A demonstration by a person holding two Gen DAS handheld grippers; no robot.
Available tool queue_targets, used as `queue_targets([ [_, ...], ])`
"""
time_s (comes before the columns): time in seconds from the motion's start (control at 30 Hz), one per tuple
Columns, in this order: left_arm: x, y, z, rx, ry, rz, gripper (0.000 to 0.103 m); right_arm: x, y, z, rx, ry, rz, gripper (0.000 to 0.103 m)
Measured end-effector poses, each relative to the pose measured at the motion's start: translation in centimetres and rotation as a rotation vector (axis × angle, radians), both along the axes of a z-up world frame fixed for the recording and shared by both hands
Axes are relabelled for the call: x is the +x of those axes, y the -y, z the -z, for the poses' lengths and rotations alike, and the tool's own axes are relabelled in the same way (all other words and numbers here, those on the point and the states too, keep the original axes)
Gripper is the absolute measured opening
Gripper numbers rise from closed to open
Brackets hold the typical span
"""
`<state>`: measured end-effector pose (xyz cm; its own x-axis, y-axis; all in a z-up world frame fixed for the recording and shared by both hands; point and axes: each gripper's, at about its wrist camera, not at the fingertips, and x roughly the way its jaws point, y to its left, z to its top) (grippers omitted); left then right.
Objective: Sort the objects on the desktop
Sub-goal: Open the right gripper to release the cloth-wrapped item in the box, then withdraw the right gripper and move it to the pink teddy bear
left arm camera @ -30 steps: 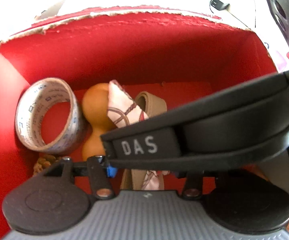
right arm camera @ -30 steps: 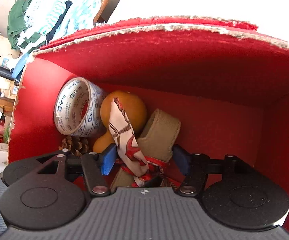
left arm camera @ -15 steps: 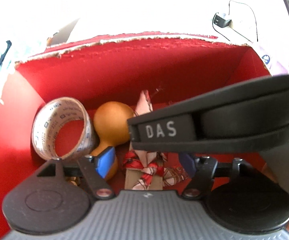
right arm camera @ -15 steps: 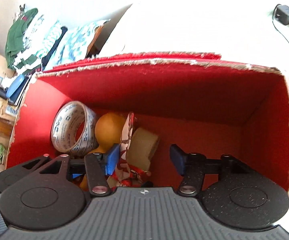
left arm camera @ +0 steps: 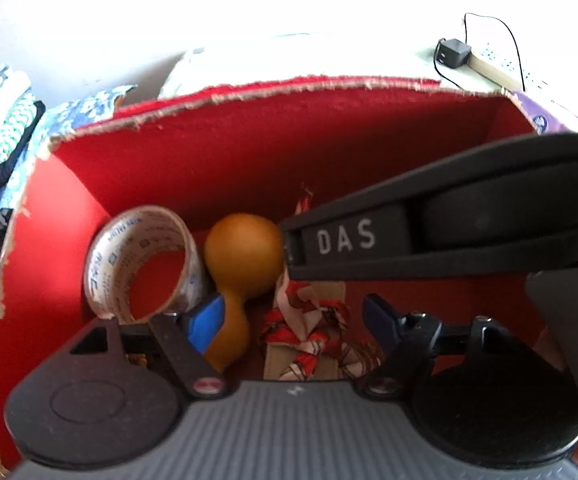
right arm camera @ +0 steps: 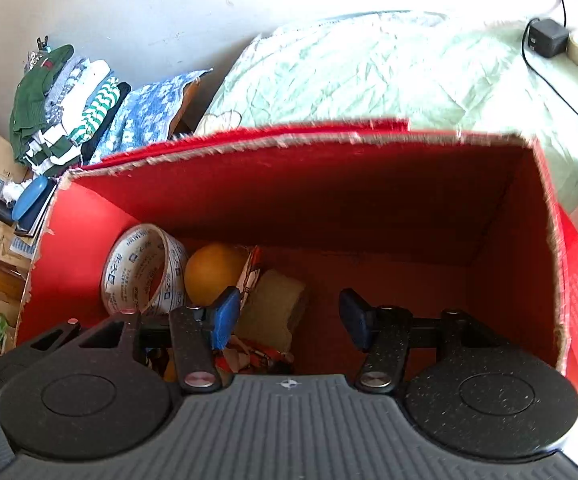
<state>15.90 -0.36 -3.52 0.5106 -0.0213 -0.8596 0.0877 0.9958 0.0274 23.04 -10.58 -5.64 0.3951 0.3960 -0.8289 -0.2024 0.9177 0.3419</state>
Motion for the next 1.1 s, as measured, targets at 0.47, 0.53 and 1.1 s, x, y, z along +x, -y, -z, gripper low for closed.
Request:
queue_targets([
  [0.47, 0.7, 0.6, -0.2, 0.039, 0.035, 0.007, 0.091, -0.4, 1.2, -1.2, 0.032, 0.072, 0.034, 0.060],
  [0.53, 0.6, 0.7, -0.3, 0.042, 0.052, 0.003, 0.092, -0.6, 1.3, -1.4, 0.042, 0.089, 0.028, 0.060],
  [1.1, -2.7, 1.5, -4.8, 0.068, 0.178, -0.140, 0.099, -7.2, 4.2, -7.4, 0.047, 0.328, 0.111, 0.066],
])
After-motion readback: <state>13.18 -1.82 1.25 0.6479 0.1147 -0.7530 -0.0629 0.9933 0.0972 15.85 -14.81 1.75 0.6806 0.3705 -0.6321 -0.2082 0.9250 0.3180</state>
